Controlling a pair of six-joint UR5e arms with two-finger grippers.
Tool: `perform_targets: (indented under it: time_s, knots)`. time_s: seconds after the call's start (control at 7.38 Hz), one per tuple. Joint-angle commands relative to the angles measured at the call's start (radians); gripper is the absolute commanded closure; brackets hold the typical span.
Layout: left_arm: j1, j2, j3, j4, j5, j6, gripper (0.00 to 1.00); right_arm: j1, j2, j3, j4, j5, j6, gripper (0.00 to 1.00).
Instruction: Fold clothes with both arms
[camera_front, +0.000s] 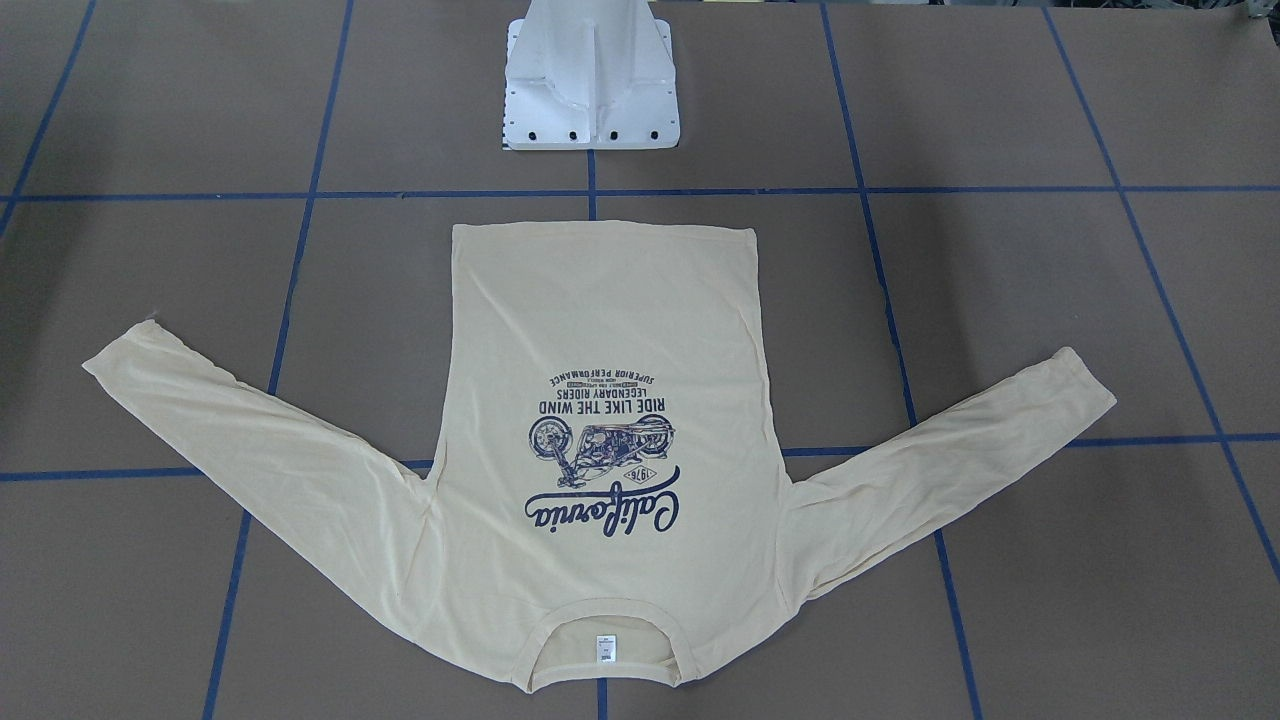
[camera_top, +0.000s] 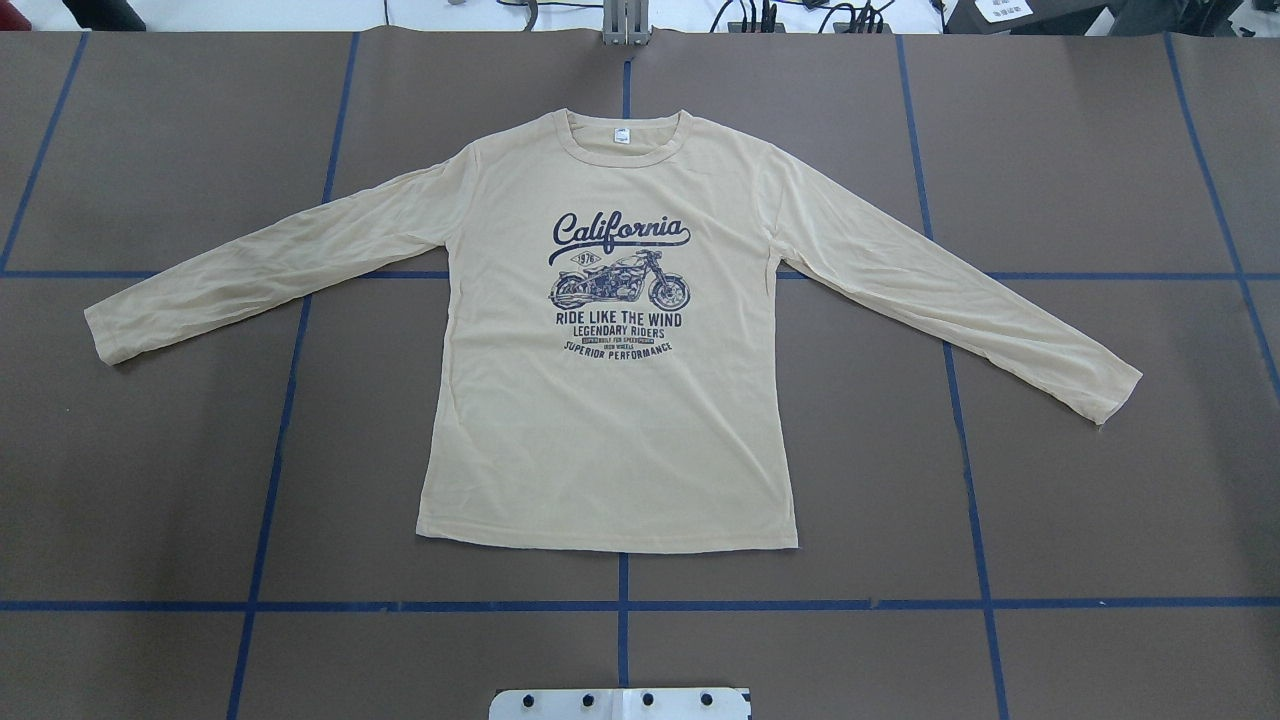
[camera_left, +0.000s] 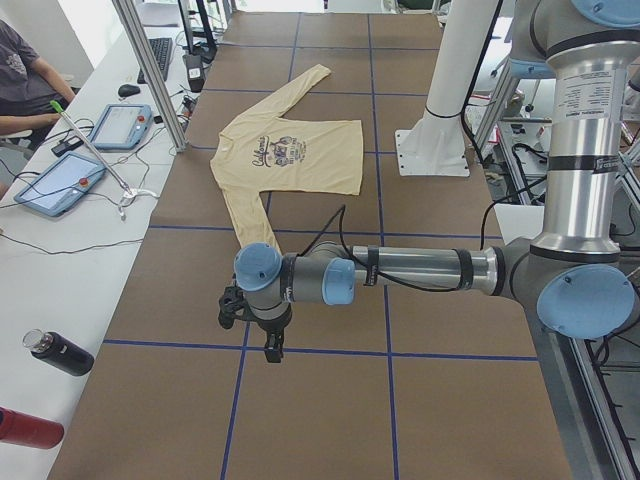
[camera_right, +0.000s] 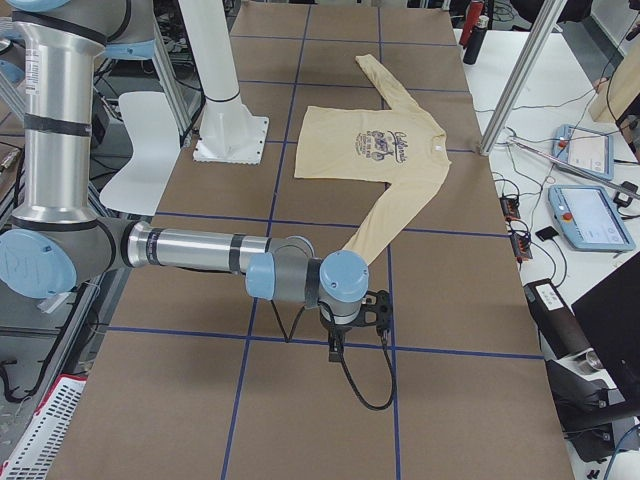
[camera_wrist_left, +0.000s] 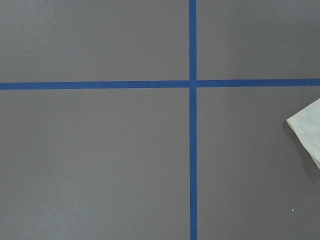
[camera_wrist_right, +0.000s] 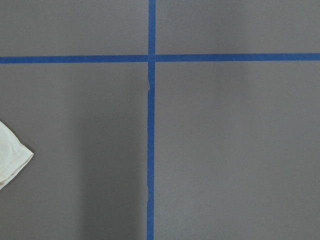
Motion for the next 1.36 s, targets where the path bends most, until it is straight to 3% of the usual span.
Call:
perform_targets:
  time_s: [0.0,0.41,0.95,1.22]
  knots:
    - [0.0,0.0,0.0,0.0,0.0,0.001,0.0,0.0,0.003,0.005,-0.001,0.009,0.009,0.0]
    - [0.0,-0.018,0.0,-0.037,0.001,-0.004,0.0,-0.015,0.025,0.012,0.004,0.013,0.01,0.0]
    - [0.0,-0.176,0.006,-0.145,-0.002,-0.008,0.0,-0.211,0.184,0.006,0.049,-0.001,0.053,0.0]
    - [0.018,-0.146,0.01,-0.283,-0.003,-0.013,0.0,-0.274,0.187,-0.014,0.196,-0.01,0.262,0.0]
